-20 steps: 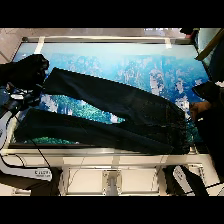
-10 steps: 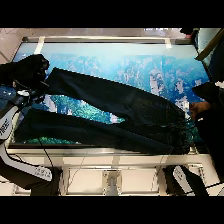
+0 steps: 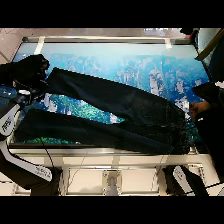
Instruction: Fold the clothes and pants, and hang the long-sleeved shirts on hangers.
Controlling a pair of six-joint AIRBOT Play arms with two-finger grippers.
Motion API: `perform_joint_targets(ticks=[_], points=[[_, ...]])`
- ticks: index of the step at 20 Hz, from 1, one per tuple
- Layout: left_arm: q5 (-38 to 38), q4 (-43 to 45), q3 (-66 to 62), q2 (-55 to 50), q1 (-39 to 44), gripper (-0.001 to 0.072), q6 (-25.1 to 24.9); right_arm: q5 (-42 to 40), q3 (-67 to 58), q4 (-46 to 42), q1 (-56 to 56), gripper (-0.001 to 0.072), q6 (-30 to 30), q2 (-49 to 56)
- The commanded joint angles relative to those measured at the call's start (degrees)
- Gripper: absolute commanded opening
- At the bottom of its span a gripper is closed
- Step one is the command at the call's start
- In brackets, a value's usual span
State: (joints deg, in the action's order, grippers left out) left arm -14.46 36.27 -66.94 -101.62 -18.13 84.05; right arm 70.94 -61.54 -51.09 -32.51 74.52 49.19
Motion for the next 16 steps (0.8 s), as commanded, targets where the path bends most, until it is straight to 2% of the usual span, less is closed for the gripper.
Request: perform_joint_targets(ticks=[1,2,6,10,13,16], points=[[-3.1,-1.0,-2.9,-1.7,0.5,0.0064,-0.1,0.0,0.0,0.0,0.0,0.0344,0.0,0.0],[-3.1,-0.8,-3.0,-1.4,0.5,0.0021,-0.3,0.0,0.0,0.0,0.0,0.0343,0.0,0.0],[-5.1,2.0,-3.0,2.7,-1.7,0.0020,-0.9,0.1,0.0,-2.3,0.0,0.0343,0.0,0.0],[-16.3,18.7,-3.0,10.0,-6.8,0.0019,-0.8,3.2,0.2,-12.6,0.0,0.0343,0.7,0.0],[-24.0,29.9,-1.8,13.0,-10.9,0.0020,4.7,4.3,2.2,-15.0,0.0,0.0343,1.6,0.0],[-25.5,36.6,2.9,14.1,-14.2,0.0021,9.6,4.5,4.1,-14.0,0.0,0.0343,1.6,0.0]])
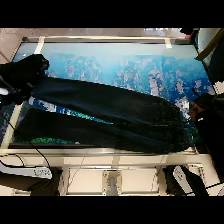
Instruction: Fold the clothes and pants, and hang the long-sleeved shirts on hangers.
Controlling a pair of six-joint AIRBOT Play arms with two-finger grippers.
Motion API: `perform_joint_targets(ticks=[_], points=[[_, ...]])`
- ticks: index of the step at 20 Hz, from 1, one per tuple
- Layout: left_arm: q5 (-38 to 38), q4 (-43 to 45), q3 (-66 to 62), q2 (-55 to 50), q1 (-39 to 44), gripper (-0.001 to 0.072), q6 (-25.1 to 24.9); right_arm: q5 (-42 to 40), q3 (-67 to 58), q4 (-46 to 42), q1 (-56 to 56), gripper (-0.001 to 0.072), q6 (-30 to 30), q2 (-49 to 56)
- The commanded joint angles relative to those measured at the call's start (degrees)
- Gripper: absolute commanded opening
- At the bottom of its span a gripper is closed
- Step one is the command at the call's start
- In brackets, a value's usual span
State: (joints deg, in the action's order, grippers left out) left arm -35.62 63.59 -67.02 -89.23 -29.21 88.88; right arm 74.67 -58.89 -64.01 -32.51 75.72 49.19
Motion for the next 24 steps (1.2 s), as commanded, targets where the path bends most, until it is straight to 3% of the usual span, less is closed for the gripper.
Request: perform_joint_targets(ticks=[1,2,3,4,5,10,13,16,19,24], points=[[-4.1,9.1,4.1,1.6,-3.7,0.0021,5.0,0.8,1.7,-0.2,0.0,0.0343,0.3,0.0],[-3.8,9.1,4.5,1.2,-3.7,0.0024,5.0,0.7,1.9,1.6,0.0,0.0344,0.3,0.0],[-3.7,8.8,4.5,1.0,-3.5,0.0130,5.0,0.7,1.9,3.0,0.0,0.0343,0.3,0.0],[-3.3,7.8,4.5,1.2,-3.3,0.0517,5.0,0.7,1.9,4.4,0.0,0.0345,0.3,0.0],[-3.5,6.5,4.2,1.5,-3.3,0.0715,5.0,0.7,1.8,4.6,0.0,0.0345,0.0,0.0],[-12.6,9.0,3.8,11.5,-9.4,0.0709,2.4,0.7,1.9,-2.1,0.0,0.0349,-0.4,-4.1],[-21.9,14.6,9.2,18.0,-19.8,0.0708,8.7,2.5,2.0,-2.9,0.0,0.0349,0.3,-6.2],[-28.8,13.9,14.6,19.7,-31.2,0.0708,8.9,5.6,2.0,-0.7,0.0,0.0349,0.3,-6.1],[-30.0,12.3,18.0,19.7,-37.3,0.0708,8.8,5.4,2.0,2.4,0.0,0.0349,0.3,-6.1],[-24.8,0.8,22.3,19.5,-35.7,0.0708,3.2,5.5,2.0,5.8,0.0,0.0349,0.3,-6.2]])
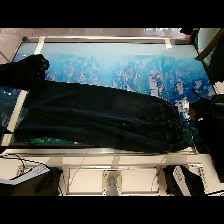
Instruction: Fold the clothes and pants, and hang the long-sleeved shirts on hangers.
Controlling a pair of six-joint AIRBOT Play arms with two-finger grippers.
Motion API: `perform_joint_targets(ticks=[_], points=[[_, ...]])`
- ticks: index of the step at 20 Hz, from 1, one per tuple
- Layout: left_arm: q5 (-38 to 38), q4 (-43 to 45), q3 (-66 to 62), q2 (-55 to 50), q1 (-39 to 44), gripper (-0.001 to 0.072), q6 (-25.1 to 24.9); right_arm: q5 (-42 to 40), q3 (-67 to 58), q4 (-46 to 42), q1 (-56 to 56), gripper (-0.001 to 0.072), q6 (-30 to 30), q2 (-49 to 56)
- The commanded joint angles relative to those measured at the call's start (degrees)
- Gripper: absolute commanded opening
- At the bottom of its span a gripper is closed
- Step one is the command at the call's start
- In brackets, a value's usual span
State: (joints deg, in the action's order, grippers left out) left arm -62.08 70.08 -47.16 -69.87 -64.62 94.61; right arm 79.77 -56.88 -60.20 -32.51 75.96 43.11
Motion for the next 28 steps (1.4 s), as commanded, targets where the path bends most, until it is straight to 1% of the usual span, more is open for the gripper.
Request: perform_joint_targets(ticks=[1,3,9,10,11,13,14,16,19,20,22,23,25,27,28], points=[[1.7,-5.7,2.6,0.2,0.0,0.0708,-2.5,1.0,0.0,2.0,0.0,0.0349,0.1,-0.2],[1.7,-5.7,2.6,0.2,-0.2,0.0707,-2.8,1.7,0.0,1.9,0.0,0.0349,0.1,-0.2],[1.8,-5.7,2.7,-0.2,-0.3,0.0703,-5.6,1.7,0.0,1.9,0.0,0.0348,0.1,-0.2],[1.7,-5.6,2.7,-0.6,-0.2,0.0661,-5.6,1.7,0.0,2.0,0.0,0.0348,0.1,-0.2],[1.4,-5.6,2.7,-1.2,-0.2,0.0578,-5.9,1.7,0.0,2.0,0.0,0.0348,0.1,-0.2],[1.9,-5.5,2.6,-2.1,-0.6,0.0574,-7.9,2.0,0.0,2.0,0.0,0.0348,0.2,-0.2],[2.6,-5.5,2.5,-2.3,-1.3,0.0575,-8.0,2.4,0.0,2.0,0.0,0.0348,0.4,-0.2],[2.6,-5.4,1.1,-2.4,-3.5,0.0574,-12.0,3.7,0.0,1.9,0.0,0.0348,0.5,-0.2],[-0.3,-5.5,-2.4,-3.3,-6.1,0.0574,-18.3,3.5,0.0,2.0,0.0,0.0348,0.6,-0.2],[-2.8,-6.0,-4.0,-4.9,-6.2,0.0574,-20.8,3.0,0.0,2.0,0.0,0.0347,1.2,-0.1],[-10.1,-10.1,-7.0,-9.4,-6.1,0.0568,-29.2,2.9,0.0,2.0,0.0,0.0348,1.4,-0.2],[-15.1,-11.8,-8.8,-12.4,-6.2,0.0568,-33.0,3.2,0.0,2.0,0.0,0.0348,1.6,-0.2],[-22.7,-11.9,-11.6,-18.3,-6.2,0.0568,-36.2,4.0,0.0,2.0,0.0,0.0348,1.6,-0.2],[-22.6,-11.9,-12.2,-22.0,-6.2,0.0568,-37.6,4.4,0.0,2.0,0.0,0.0348,3.4,-0.2],[-22.5,-11.9,-12.3,-22.9,-6.2,0.0568,-40.0,4.7,0.0,2.1,0.0,0.0348,4.3,-0.2]])
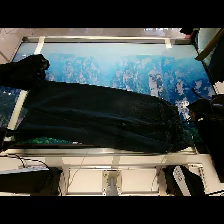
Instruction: Fold the clothes and pants, and hang the long-sleeved shirts on hangers.
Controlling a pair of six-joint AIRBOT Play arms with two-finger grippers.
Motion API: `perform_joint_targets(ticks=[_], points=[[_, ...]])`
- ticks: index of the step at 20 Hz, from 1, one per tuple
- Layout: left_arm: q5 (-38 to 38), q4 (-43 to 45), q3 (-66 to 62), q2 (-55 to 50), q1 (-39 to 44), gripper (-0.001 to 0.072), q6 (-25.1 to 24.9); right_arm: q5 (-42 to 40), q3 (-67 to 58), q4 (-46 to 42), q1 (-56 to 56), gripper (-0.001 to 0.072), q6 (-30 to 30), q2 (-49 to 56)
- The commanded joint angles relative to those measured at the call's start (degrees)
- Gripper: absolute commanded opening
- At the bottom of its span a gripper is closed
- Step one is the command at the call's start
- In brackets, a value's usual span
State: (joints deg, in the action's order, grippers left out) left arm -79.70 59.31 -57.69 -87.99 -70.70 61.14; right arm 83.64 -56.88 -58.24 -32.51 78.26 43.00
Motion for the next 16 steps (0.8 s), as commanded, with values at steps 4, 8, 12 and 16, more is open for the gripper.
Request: perform_joint_targets(ticks=[4,8,12,16], points=[[-5.5,-1.1,-4.9,-5.0,-1.8,0.0567,-8.0,2.5,0.0,0.2,0.0,0.0348,2.4,0.0],[-8.4,-1.3,-10.5,-5.0,-5.2,0.0563,-8.0,2.3,0.0,0.2,0.0,0.0348,3.7,0.0],[-7.3,-3.1,-11.4,-6.4,-4.9,0.0468,-9.2,2.2,0.0,0.2,0.0,0.0347,4.1,0.0],[-5.6,-3.7,-11.4,-9.5,-3.5,0.0470,-11.1,2.3,0.0,0.5,0.0,0.0347,5.3,0.0]])
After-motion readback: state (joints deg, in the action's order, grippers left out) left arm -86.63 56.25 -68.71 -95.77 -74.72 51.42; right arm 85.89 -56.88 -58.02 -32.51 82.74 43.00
